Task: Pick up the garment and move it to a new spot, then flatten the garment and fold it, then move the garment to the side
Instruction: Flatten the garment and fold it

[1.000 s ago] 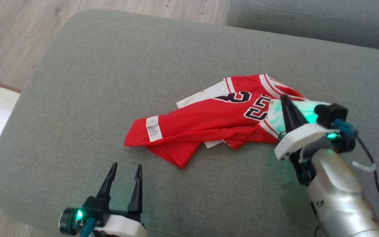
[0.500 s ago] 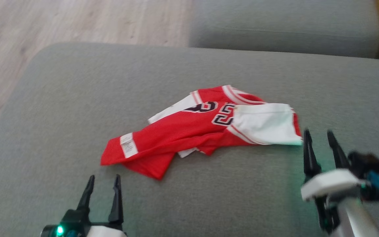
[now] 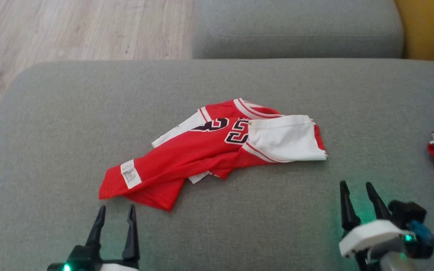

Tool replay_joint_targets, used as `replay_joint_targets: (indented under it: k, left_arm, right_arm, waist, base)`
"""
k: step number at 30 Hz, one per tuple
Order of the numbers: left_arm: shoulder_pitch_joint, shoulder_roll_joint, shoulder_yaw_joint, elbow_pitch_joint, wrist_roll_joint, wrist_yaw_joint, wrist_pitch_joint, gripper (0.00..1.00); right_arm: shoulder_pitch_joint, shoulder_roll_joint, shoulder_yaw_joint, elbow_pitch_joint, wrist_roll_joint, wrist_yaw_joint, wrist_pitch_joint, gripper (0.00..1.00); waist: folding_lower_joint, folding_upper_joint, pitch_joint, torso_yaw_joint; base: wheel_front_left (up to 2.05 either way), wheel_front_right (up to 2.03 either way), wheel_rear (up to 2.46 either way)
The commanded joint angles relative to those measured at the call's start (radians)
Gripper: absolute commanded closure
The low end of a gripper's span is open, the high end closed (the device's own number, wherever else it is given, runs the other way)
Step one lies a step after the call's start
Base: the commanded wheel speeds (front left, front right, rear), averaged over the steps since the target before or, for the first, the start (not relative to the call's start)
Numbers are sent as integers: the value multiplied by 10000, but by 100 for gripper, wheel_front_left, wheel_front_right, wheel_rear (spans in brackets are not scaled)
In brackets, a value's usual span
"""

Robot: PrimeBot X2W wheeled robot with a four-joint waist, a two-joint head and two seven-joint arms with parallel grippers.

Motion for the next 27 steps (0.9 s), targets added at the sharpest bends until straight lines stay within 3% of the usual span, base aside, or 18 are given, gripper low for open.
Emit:
replay_joint_targets:
  k: [1,12,27]
  left_arm:
    - [-377,1,180,-352,5,38,-67,0]
    - [-981,1,-722,-285,-352,158,-67,0]
    - [-1545,1,-1102,-329,-503,190,-67,0]
  right_arm:
    - [-896,-106,364,-115,54,-7,-58,0]
    - [-4054,-866,859,1763,511,-7,914,0]
    - [-5649,-1109,1201,3906,827,-7,777,0]
  waist:
    - [1,0,201,146]
    - [1,0,1452,1176]
    - [1,0,2120,1645]
  base:
    - [0,0,0]
    - [0,0,0]
    - [0,0,0]
